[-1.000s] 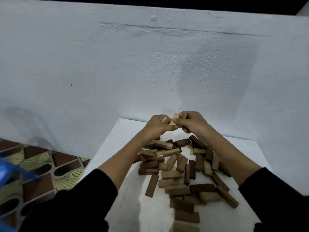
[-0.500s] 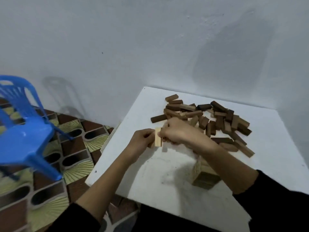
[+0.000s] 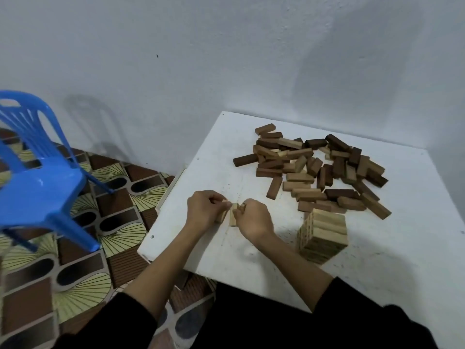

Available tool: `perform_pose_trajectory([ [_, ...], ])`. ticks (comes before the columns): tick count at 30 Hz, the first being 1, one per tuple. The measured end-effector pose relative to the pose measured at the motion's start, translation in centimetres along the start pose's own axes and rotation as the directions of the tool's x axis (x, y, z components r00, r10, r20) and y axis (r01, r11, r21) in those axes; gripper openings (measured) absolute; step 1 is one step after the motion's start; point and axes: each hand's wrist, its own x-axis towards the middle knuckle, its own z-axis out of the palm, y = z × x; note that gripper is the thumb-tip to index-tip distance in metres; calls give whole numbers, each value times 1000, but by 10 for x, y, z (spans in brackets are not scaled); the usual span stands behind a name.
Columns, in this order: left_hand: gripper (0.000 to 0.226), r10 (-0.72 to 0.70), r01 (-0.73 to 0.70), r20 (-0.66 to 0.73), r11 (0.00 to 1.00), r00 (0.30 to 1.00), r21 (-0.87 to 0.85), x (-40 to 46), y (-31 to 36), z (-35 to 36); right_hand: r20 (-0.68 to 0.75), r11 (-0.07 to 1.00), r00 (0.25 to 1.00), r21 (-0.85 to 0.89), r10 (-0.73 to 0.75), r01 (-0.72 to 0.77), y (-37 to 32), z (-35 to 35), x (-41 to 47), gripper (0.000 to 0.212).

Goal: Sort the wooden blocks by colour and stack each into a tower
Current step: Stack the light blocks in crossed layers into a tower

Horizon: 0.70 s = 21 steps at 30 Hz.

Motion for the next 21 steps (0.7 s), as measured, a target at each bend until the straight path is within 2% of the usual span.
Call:
perform_pose_trajectory([
  [4,13,69,-69,-1,996,998,64,1,-4,1,-51,986,999,168,6,2,6,6,7,21],
  [6,15,69,-70,13,995,998,75,1,-6,-1,-37,923,997,380,74,-54,7,6,9,14],
  [8,18,69,-73,51,994,996,82,2,-7,-4,-23,897,995,434,100,-80,9,3,9,8],
  [10,26,74,-86,113,990,991,109,1,-5,-8,-41,958,998,286,45,-32,12,1,8,3],
  [12,43,102,-130,204,983,974,130,-1,-4,-11,-92,996,996,85,6,2,15,1,9,18],
  [14,66,155,-211,311,965,938,156,-3,-5,-13,-136,1000,991,-18,-10,7,17,4,11,35],
  [17,82,216,-335,406,908,888,251,-5,-9,-10,-139,999,990,-45,-23,17,19,6,10,37],
  [21,76,265,-358,381,913,886,197,-8,-10,-9,-151,993,987,94,-58,73,21,2,8,16],
])
